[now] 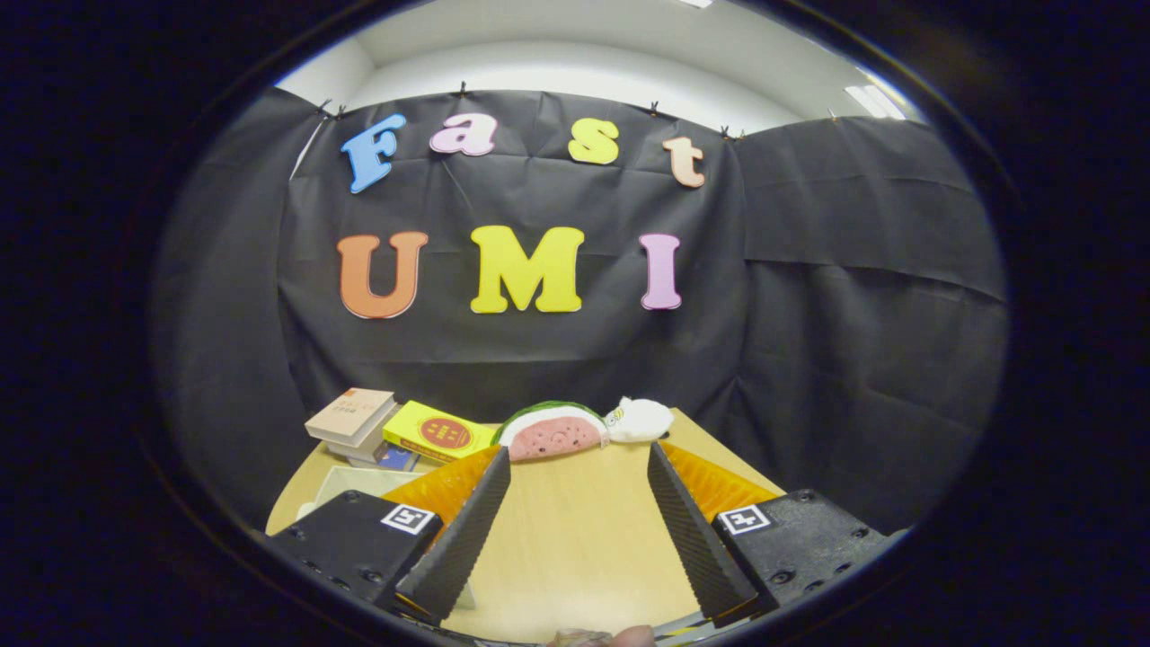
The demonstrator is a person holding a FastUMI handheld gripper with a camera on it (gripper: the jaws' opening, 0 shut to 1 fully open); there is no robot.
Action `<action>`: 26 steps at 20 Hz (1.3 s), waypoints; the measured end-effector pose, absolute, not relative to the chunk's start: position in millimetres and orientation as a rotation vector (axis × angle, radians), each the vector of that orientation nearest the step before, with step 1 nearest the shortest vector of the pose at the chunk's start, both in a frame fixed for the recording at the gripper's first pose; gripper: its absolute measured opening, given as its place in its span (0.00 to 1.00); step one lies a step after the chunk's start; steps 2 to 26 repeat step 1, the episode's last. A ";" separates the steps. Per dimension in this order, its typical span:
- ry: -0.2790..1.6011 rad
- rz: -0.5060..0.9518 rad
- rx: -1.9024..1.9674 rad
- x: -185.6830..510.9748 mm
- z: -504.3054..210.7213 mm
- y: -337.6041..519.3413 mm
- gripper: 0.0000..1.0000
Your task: Open the storage box then place both shoes into the box .Put the left shoe in first, then the right shoe, with the right side of both shoes facing outward in a uniform manner.
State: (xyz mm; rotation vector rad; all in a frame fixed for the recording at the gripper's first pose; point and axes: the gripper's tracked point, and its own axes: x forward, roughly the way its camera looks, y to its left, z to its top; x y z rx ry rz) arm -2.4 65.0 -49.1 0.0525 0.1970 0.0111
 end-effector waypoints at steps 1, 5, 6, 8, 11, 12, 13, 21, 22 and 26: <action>0.200 0.012 0.050 -3.6 -50.9 65.8 0.99; 0.200 0.012 0.050 -3.6 -50.9 65.8 0.99; 0.200 0.012 0.050 -3.6 -50.9 65.8 0.99; 0.200 0.012 0.050 -3.6 -50.9 65.8 0.99; 0.200 0.012 0.050 -3.6 -50.9 65.8 0.99; 0.200 0.012 0.050 -3.6 -50.9 65.8 0.99; 0.200 0.012 0.050 -3.6 -50.9 65.8 0.99; 0.200 0.012 0.050 -3.6 -50.9 65.8 0.99; 0.200 0.012 0.050 -3.6 -50.9 65.8 0.99; 0.200 0.012 0.050 -3.6 -50.9 65.8 0.99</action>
